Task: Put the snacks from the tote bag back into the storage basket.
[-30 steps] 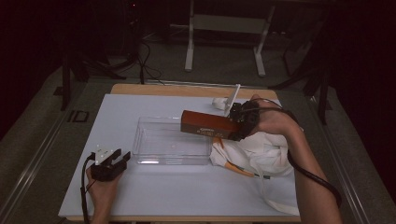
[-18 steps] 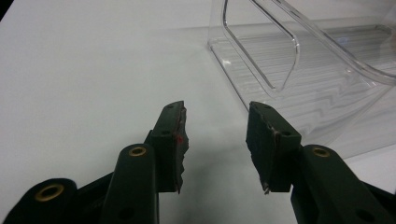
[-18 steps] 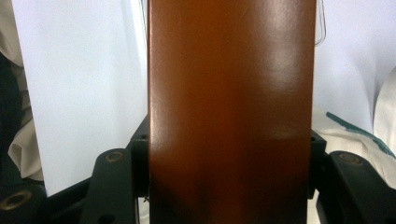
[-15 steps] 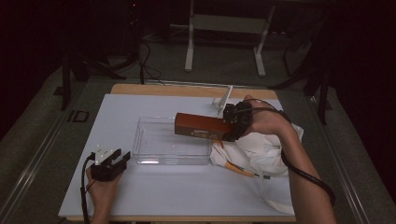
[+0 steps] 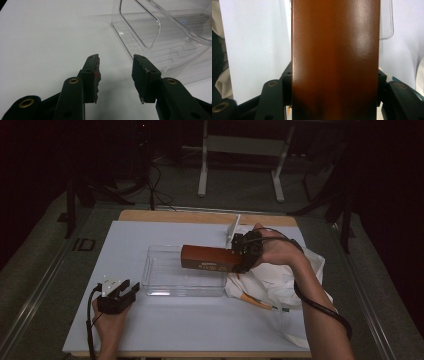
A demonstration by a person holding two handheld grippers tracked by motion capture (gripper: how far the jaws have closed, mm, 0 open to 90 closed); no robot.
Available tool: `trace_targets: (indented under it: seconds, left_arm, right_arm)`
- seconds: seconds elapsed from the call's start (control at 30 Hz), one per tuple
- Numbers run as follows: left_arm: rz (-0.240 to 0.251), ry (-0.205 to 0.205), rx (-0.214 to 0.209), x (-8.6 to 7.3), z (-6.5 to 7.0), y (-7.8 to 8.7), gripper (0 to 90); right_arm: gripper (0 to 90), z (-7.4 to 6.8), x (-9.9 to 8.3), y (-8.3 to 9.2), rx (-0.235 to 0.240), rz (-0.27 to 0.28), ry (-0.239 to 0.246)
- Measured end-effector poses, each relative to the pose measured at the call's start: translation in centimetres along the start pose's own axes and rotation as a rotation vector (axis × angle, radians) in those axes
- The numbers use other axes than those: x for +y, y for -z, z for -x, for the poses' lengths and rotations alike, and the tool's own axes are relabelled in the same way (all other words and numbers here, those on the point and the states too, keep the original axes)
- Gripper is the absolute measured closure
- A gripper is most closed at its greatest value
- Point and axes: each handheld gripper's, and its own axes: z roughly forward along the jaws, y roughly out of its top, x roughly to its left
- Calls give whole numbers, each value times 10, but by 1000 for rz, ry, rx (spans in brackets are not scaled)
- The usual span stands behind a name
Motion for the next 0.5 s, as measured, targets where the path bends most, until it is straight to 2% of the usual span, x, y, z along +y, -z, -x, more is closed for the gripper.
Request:
trace_targets:
  seconds: [0.5]
  left_arm:
    - [-1,-1,0,0,0,0,577]
  right_arm:
    - [433,-2,12,-12,27,-13,28]
